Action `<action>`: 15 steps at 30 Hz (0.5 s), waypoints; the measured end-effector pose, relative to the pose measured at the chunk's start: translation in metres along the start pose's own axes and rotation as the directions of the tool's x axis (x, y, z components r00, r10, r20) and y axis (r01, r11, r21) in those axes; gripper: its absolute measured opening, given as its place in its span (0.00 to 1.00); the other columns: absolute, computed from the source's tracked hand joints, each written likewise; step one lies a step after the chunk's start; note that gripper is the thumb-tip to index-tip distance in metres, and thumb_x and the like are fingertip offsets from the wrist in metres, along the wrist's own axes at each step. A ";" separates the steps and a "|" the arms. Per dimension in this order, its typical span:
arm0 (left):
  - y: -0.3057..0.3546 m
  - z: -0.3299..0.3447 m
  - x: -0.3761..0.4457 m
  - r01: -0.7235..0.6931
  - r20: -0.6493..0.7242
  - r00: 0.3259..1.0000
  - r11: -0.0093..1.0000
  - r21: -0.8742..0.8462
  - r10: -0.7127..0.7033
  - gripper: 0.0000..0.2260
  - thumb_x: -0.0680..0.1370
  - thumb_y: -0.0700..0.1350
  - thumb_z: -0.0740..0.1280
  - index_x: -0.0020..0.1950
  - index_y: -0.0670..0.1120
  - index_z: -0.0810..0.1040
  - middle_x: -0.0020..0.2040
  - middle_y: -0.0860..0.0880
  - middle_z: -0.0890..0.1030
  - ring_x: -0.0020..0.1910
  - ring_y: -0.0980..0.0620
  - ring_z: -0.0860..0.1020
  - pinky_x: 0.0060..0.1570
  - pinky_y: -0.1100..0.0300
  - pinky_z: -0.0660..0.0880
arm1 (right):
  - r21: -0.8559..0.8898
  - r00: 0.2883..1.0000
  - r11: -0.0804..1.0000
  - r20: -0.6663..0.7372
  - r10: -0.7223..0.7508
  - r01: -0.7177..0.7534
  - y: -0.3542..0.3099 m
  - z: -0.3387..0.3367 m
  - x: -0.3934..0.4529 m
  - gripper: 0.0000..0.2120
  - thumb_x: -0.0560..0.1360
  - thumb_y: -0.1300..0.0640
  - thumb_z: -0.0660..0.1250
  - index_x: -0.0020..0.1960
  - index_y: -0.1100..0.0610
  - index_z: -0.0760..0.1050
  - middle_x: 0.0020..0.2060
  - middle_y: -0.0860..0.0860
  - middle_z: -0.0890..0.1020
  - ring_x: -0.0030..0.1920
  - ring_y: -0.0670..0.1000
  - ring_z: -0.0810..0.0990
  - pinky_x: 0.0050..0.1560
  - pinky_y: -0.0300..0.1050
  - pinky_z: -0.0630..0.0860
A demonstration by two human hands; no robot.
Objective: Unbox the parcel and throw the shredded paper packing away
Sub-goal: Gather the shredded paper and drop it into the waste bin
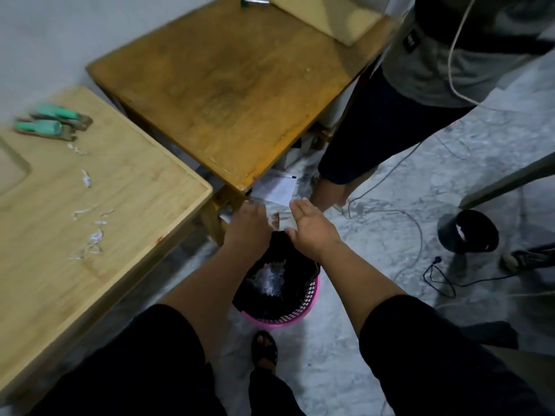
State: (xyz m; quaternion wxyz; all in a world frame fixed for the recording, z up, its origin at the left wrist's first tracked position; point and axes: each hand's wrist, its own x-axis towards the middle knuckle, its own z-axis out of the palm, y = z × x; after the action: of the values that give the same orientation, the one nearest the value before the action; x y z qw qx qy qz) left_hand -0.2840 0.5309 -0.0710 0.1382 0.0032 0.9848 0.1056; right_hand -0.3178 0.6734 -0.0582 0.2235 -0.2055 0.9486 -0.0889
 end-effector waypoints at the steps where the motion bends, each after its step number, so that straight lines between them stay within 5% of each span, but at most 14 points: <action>1: -0.002 -0.011 -0.002 -0.011 -0.045 0.999 1.000 0.013 0.012 0.23 0.77 0.47 0.62 0.66 0.34 0.67 0.61 0.36 0.74 0.62 0.39 0.72 0.59 0.52 0.72 | -0.010 1.000 1.000 -0.019 -0.011 0.011 -0.007 -0.011 -0.002 0.29 0.80 0.51 0.55 0.75 0.61 0.48 0.76 0.55 0.53 0.76 0.53 0.48 0.74 0.45 0.50; 3: -0.009 -0.037 -0.009 0.024 -0.125 0.992 1.000 -0.007 -0.024 0.23 0.73 0.47 0.67 0.62 0.33 0.72 0.54 0.36 0.78 0.54 0.39 0.77 0.51 0.52 0.76 | -0.018 0.998 0.999 -0.047 -0.029 0.028 -0.021 -0.035 -0.005 0.29 0.80 0.51 0.55 0.75 0.61 0.48 0.76 0.56 0.53 0.76 0.54 0.49 0.74 0.46 0.52; 7: -0.018 -0.092 -0.022 0.100 -0.219 0.970 0.995 -0.018 -0.102 0.26 0.79 0.50 0.58 0.72 0.37 0.59 0.67 0.39 0.68 0.66 0.42 0.67 0.65 0.52 0.66 | -0.037 0.994 0.997 -0.073 -0.077 0.074 -0.057 -0.083 -0.009 0.29 0.80 0.51 0.55 0.75 0.61 0.49 0.75 0.56 0.54 0.75 0.54 0.53 0.72 0.46 0.56; 15: -0.064 -0.159 -0.070 0.261 -0.395 0.889 0.965 0.017 -0.233 0.28 0.80 0.52 0.55 0.74 0.38 0.54 0.70 0.40 0.66 0.69 0.44 0.63 0.68 0.55 0.61 | -0.106 0.975 0.976 -0.089 -0.201 0.192 -0.139 -0.128 -0.005 0.29 0.80 0.49 0.54 0.75 0.60 0.50 0.75 0.55 0.55 0.73 0.56 0.58 0.68 0.49 0.62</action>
State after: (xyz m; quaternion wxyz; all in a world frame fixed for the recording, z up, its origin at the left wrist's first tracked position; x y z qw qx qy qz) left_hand -0.2588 0.4327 0.0841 -0.0480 -0.1384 0.9879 0.0516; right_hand -0.3246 0.5603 0.0931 0.1560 -0.3043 0.9368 -0.0744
